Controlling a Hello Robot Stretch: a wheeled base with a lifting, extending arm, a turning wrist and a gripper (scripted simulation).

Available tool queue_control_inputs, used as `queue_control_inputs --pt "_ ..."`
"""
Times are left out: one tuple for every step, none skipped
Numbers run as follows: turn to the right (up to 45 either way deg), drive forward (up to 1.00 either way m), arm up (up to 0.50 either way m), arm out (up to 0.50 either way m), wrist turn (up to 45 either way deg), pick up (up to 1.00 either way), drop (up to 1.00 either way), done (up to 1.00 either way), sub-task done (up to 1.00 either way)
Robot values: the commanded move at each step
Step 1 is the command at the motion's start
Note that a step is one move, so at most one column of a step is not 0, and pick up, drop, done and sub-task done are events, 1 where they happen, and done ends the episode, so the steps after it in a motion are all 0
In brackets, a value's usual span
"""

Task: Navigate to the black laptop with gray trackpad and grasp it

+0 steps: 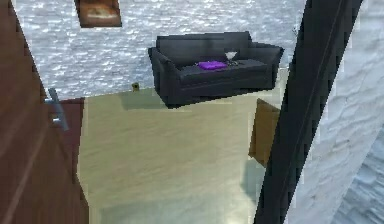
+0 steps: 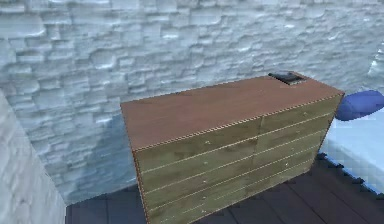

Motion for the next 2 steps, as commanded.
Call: queue_control_inputs --pt "0.0 0.8 0.0 0.0 0.0 0.0 0.0 0.0 0.0" --pt "9.0 0.0 0.0 0.0 0.0 0.0 0.0 0.0 0.0"
